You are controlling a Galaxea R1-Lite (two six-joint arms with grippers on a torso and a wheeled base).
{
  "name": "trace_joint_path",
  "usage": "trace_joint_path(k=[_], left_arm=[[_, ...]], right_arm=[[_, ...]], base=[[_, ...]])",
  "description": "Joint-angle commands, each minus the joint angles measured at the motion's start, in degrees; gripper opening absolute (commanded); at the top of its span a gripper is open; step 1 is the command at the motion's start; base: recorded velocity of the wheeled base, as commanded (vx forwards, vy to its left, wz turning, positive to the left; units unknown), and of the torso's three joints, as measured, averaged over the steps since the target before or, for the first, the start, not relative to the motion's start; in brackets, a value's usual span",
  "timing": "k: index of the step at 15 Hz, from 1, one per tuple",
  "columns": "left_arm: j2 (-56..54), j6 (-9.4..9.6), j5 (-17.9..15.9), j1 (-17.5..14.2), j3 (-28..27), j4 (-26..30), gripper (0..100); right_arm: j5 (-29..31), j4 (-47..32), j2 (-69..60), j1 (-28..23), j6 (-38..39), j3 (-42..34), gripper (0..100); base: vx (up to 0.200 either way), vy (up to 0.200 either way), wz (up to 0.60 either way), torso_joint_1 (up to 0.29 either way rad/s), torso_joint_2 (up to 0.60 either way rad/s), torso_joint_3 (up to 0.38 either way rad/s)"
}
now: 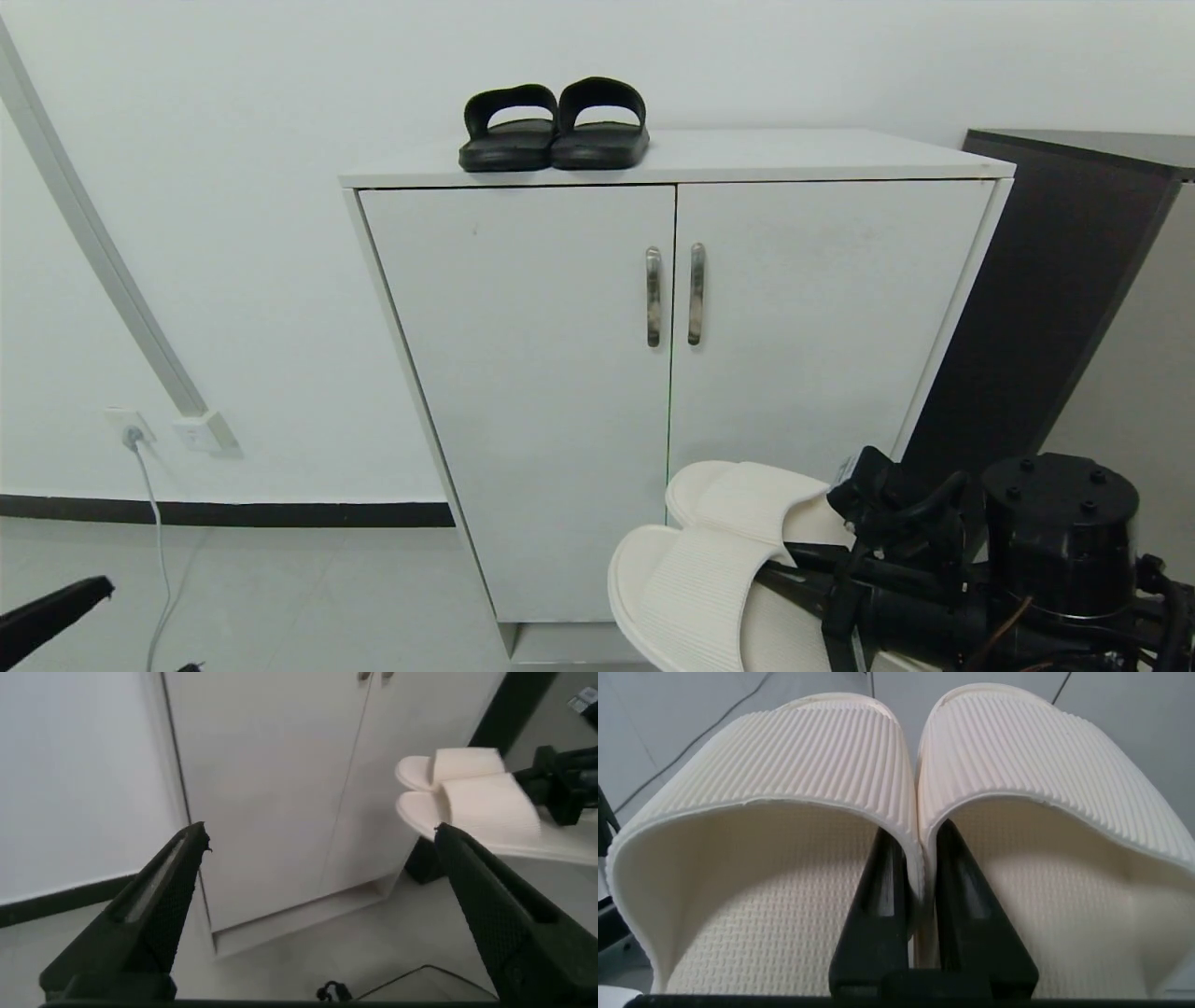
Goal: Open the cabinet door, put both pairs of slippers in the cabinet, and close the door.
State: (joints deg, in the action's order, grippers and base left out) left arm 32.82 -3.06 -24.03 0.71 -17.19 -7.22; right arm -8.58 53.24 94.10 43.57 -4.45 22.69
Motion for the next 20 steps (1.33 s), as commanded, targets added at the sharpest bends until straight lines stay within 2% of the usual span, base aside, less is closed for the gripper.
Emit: trace_joint_path(k=[1,5,6,11,12,15,17,19,20], left_arm=[[12.5,0.07,-3.0,0.7,-3.8,-5.2,100],[21.6,0.07,-3.3,10.0,-7.8,-10.1,100],[25.3,-0.02,-2.9,14.3,-9.3,-13.4,100],[35.1,-0.28,-1.7,19.5,-16.6,-15.4,100],[37.1,-0.54,-1.6,21.8,-18.7,-15.4,100],[39.8,-3.97,-1.5,25.7,-22.8,-15.4,100],[41.8,-4.59,-1.8,26.9,-26.1,-15.4,100],[43.8,-4.76,-1.8,29.4,-28.3,-16.2,100],[46.0,-5.55,-1.8,31.8,-29.9,-17.5,100]], right_arm=[[0.0,0.8,-0.1,0.0,0.0,-0.1,0],[0.1,1.2,-0.1,-0.1,0.0,-0.2,0],[0.1,1.5,-0.1,-0.2,0.0,-0.2,0],[0.1,1.5,-0.8,-0.2,-0.1,-0.4,0],[0.1,1.5,-0.9,-0.2,0.0,-0.4,0],[0.1,1.4,-1.0,-0.1,-0.1,-0.4,0],[0.1,1.4,-1.0,-0.1,0.0,-0.4,0],[0.1,1.4,-1.0,-0.1,0.0,-0.4,0],[0.1,1.4,-1.2,0.0,0.0,-0.5,0]], base=[[0.0,0.0,0.0,0.0,0.0,0.0],[0.0,0.0,0.0,0.0,0.0,0.0],[0.0,0.0,0.0,0.0,0.0,0.0],[0.0,0.0,0.0,0.0,0.0,0.0],[0.0,0.0,0.0,0.0,0.0,0.0],[0.0,0.0,0.0,0.0,0.0,0.0],[0.0,0.0,0.0,0.0,0.0,0.0],[0.0,0.0,0.0,0.0,0.0,0.0],[0.0,0.0,0.0,0.0,0.0,0.0]])
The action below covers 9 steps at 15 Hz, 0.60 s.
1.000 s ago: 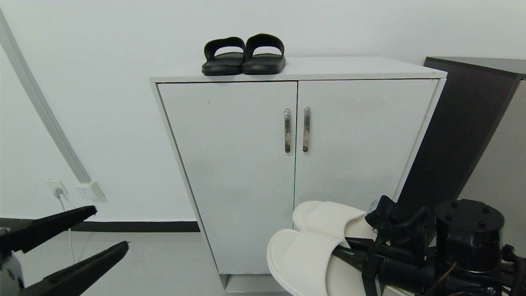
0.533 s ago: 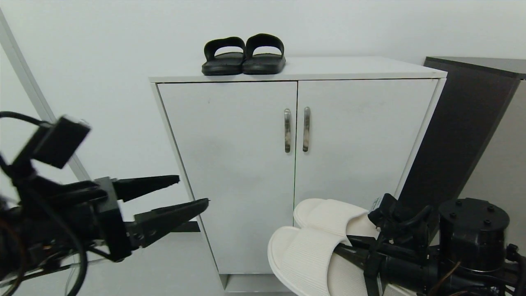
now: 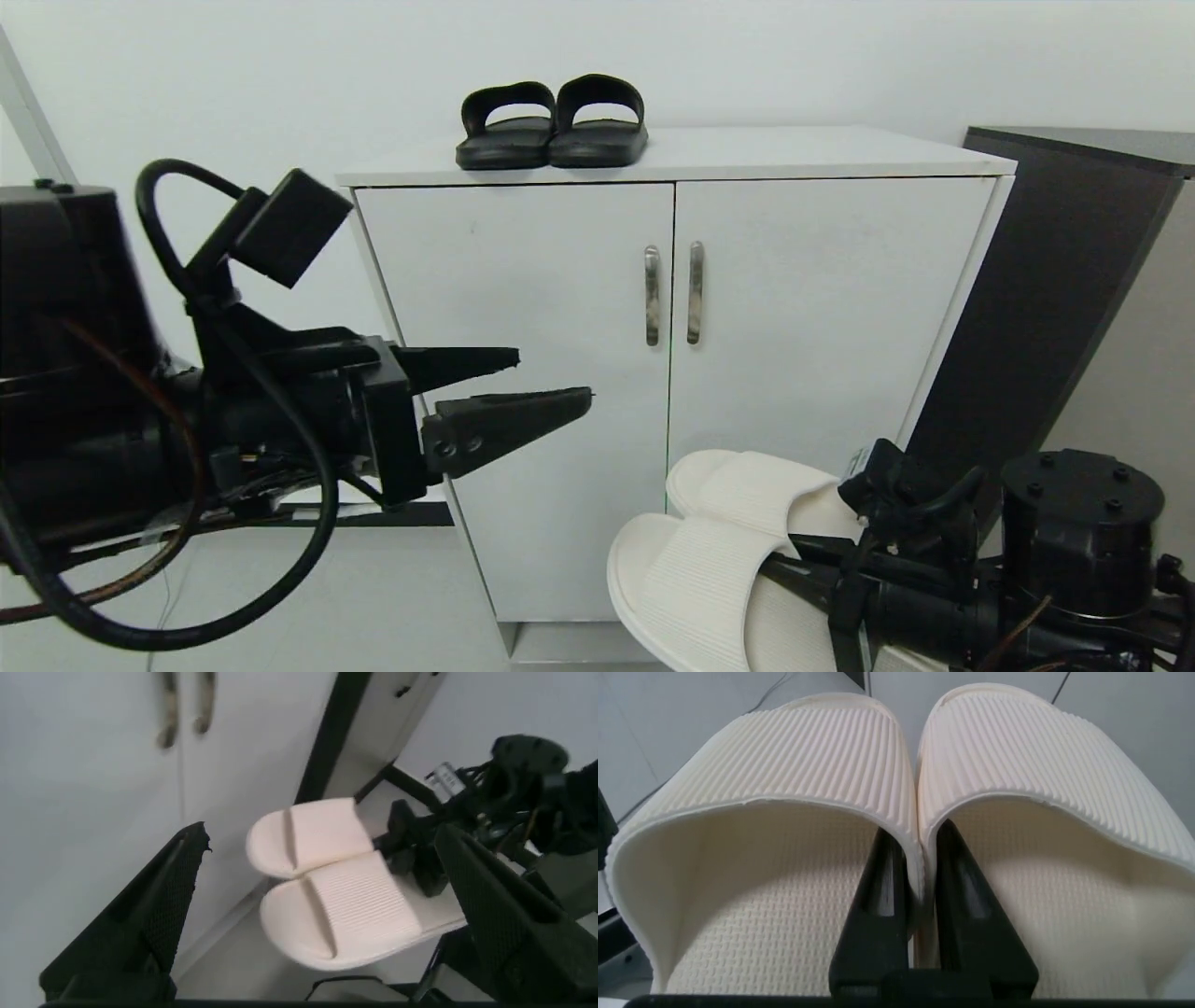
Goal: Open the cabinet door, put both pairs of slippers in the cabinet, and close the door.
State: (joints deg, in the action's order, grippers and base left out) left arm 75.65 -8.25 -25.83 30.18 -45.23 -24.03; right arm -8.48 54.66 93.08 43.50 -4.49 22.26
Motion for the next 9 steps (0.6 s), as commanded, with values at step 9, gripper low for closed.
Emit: trace_joint_path(k=[9], left_arm=[[18.9,-6.95,-0.6,6.0,-20.2,-3.0,100]], right_arm=[[-0.1,-0.1,-0.1,0.8,-0.1,-0.6,0]], base=[[0.0,0.0,0.0,0.0,0.0,0.0]])
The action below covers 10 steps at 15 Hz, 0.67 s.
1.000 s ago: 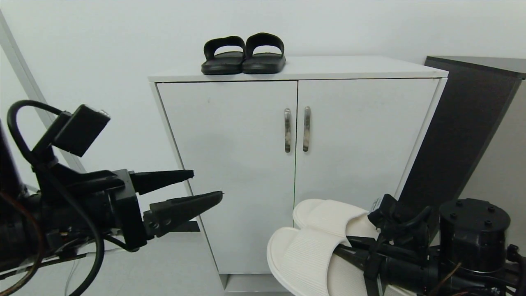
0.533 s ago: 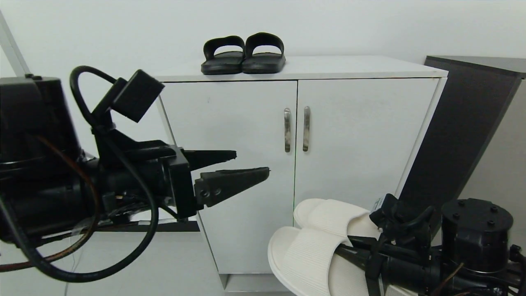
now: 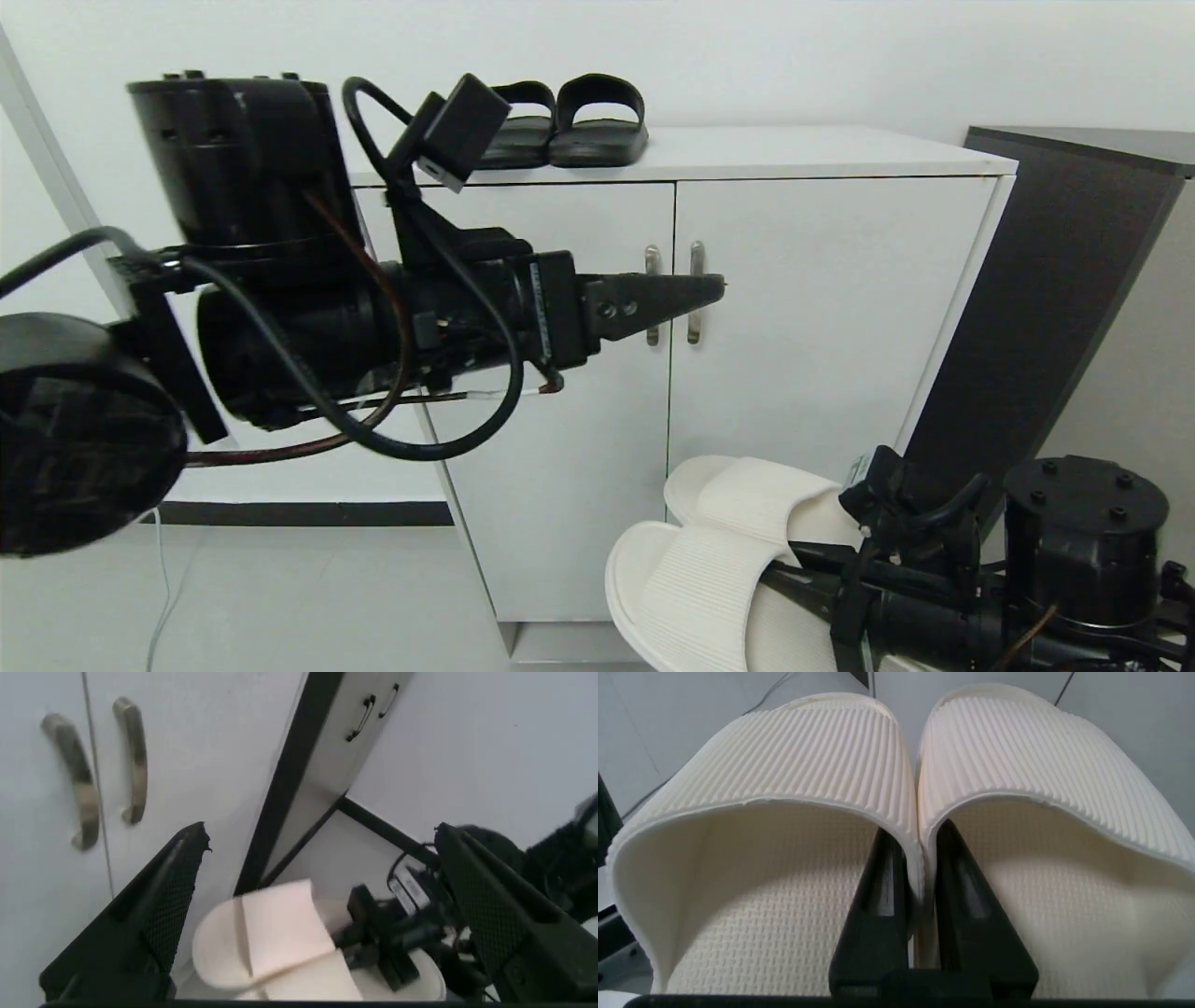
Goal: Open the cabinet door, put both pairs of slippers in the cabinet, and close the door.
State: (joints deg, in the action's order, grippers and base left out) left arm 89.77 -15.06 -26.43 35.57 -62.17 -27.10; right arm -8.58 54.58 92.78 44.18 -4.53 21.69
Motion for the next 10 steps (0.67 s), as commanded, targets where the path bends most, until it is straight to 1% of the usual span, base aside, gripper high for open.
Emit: trace_joint_path(k=[1,2,3,4,5,8,10], left_arm=[[6.5,-0.15,-0.6,0.6,-4.8,0.0,100],[7.8,-0.76,-2.3,0.6,-6.4,0.1,100],[8.7,-2.17,-3.6,0.6,-7.6,0.1,100],[9.6,-3.93,-4.5,0.6,-8.9,0.0,100],[10.6,-4.54,-4.7,0.4,-9.9,0.0,100],[13.2,-4.63,-4.2,0.4,-12.1,0.4,100],[15.1,-4.63,-2.0,0.6,-15.0,1.2,100]], right_arm=[[0.0,0.0,0.2,0.1,0.0,-0.2,0],[0.0,0.1,0.2,0.2,0.0,-0.2,0],[0.0,0.1,0.2,0.2,0.0,-0.2,0],[0.0,0.1,0.2,0.2,0.0,-0.2,0],[-0.1,0.1,0.2,0.3,0.0,-0.2,0],[-0.1,0.0,0.6,0.5,0.0,-0.3,0],[-0.1,0.0,0.5,0.6,0.0,-0.4,0]], base=[[0.0,0.0,0.0,0.0,0.0,0.0],[0.0,0.0,0.0,0.0,0.0,0.0],[0.0,0.0,0.0,0.0,0.0,0.0],[0.0,0.0,0.0,0.0,0.0,0.0],[0.0,0.0,0.0,0.0,0.0,0.0],[0.0,0.0,0.0,0.0,0.0,0.0],[0.0,0.0,0.0,0.0,0.0,0.0]])
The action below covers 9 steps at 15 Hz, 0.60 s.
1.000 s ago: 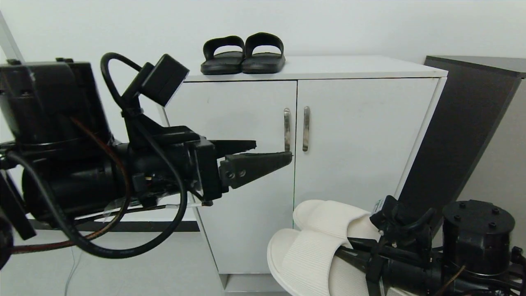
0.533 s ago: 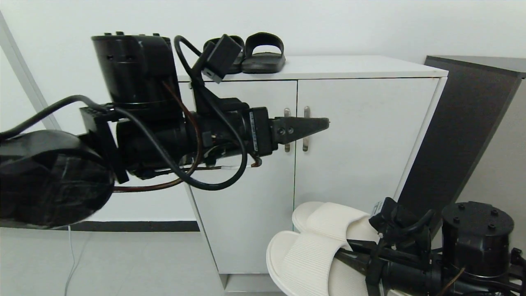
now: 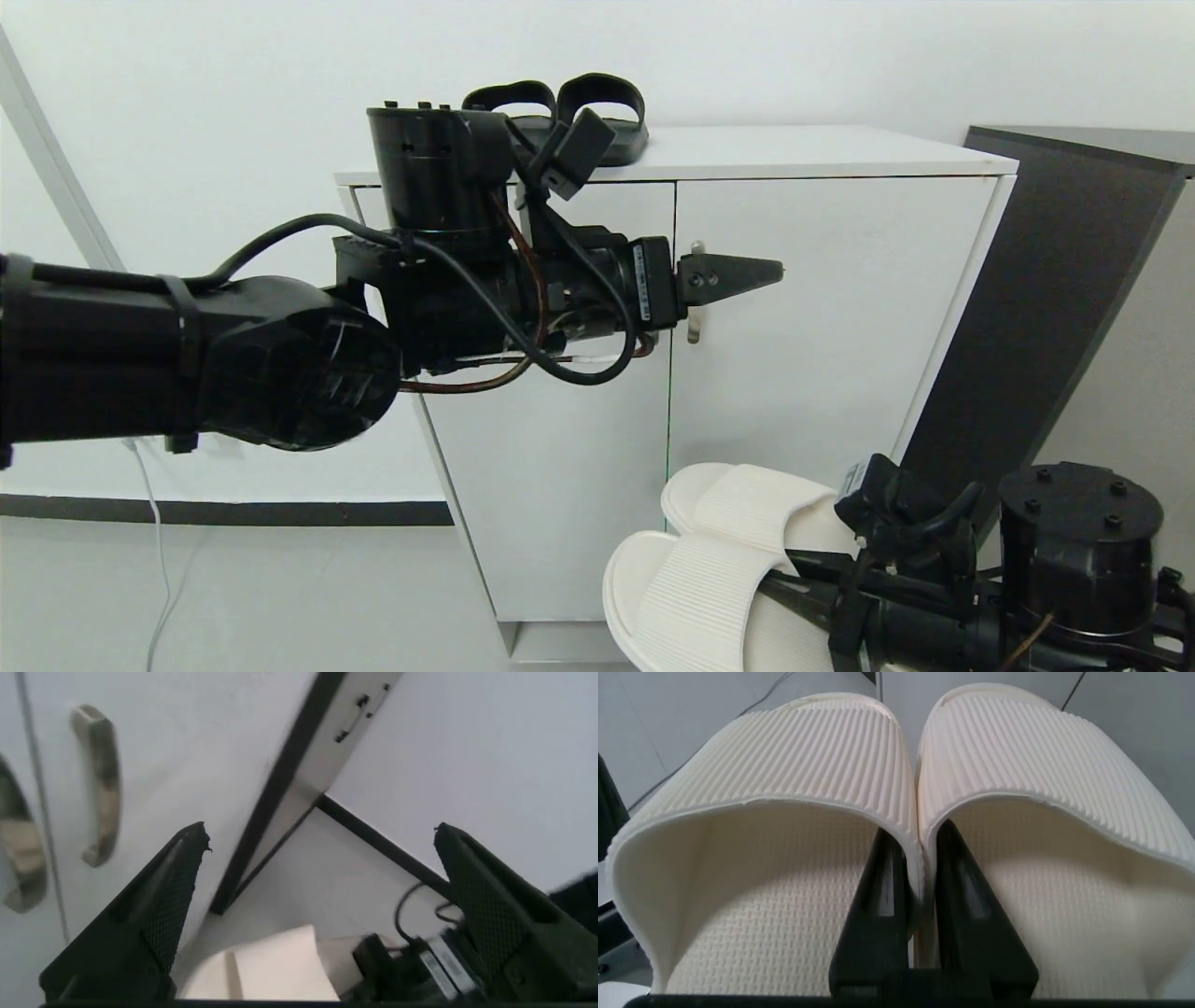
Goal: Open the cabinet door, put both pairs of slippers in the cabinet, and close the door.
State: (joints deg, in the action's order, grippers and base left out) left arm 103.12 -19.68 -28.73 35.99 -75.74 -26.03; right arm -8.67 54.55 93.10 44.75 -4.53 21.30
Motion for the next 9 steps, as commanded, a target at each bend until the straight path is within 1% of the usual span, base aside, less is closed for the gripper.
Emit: trace_joint_path(k=[1,2,6,7,9], left_arm=[[2.1,0.16,1.7,0.1,-2.7,1.4,100],[2.1,0.43,3.0,0.1,-3.4,2.5,100],[2.7,0.43,5.9,0.1,-4.6,3.2,100],[2.8,0.43,6.8,0.2,-5.5,4.4,100],[3.1,1.13,10.9,1.8,-7.7,8.0,100]], right_arm=[[0.0,0.0,0.2,0.1,0.0,0.0,0],[0.0,0.0,0.2,0.1,0.0,0.0,0],[0.1,0.0,0.2,0.3,-0.2,-0.2,0],[0.1,0.0,0.2,0.4,-0.2,-0.3,0],[0.1,0.0,0.2,0.5,-0.3,-0.3,0]], base=[[0.0,0.0,0.0,0.0,0.0,0.0],[0.0,0.0,0.0,0.0,0.0,0.0],[0.0,0.0,0.0,0.0,0.0,0.0],[0.0,0.0,0.0,0.0,0.0,0.0],[0.0,0.0,0.0,0.0,0.0,0.0]])
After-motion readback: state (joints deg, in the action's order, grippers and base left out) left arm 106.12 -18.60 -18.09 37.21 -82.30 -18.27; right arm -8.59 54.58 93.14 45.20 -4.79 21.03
